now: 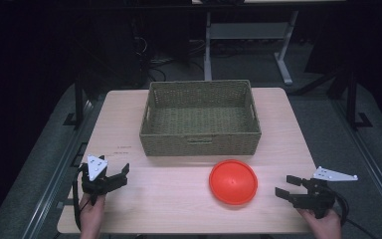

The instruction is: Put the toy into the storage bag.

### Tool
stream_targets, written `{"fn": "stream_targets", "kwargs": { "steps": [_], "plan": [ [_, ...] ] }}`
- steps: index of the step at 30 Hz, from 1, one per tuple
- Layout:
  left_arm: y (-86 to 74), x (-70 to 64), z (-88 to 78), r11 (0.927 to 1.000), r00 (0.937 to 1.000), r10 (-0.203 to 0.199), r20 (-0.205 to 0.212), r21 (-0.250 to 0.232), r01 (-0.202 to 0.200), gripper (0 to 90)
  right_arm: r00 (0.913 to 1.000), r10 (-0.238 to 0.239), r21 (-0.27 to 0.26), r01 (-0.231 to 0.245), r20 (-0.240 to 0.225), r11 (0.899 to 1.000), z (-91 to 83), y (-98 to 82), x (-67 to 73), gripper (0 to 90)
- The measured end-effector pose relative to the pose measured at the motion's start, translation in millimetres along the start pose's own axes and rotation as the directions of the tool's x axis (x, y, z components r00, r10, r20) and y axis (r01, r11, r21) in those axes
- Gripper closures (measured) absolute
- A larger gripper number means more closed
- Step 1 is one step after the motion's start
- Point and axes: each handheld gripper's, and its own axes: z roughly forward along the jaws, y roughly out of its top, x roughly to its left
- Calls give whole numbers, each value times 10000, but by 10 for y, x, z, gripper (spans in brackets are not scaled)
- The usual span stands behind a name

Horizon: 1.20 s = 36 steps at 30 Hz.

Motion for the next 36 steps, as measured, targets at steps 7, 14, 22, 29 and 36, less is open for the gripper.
{"fn": "stream_targets", "kwargs": {
  "steps": [7, 14, 22, 29, 36],
  "plan": [
    [-5, -16, 9, 10000, 9999, 76, 138, 0, -76, 128, 9998, 191, -82, -192, -106, 9998, 4, -3, 2, 146],
    [-4, -20, -2, 9999, 9998, 121, 180, -42, -120, 128, 9999, 88, -116, -89, -121, 9999, 42, 37, 67, 145],
    [-6, -4, -1, 10000, 9999, 54, 116, -46, -54, 128, 9985, 443, 303, -433, -318, 9986, 180, 63, 77, 148],
    [1, -19, 1, 9999, 9998, 139, 126, -41, -139, 128, 9992, 404, 995, -399, -26, 9942, 379, 157, 131, 223],
    [-4, 20, -13, 10000, 10000, 46, -6, -68, -46, 128, 10000, 36, 1707, -45, 52, 9853, 551, 317, 187, 301]
  ]
}}
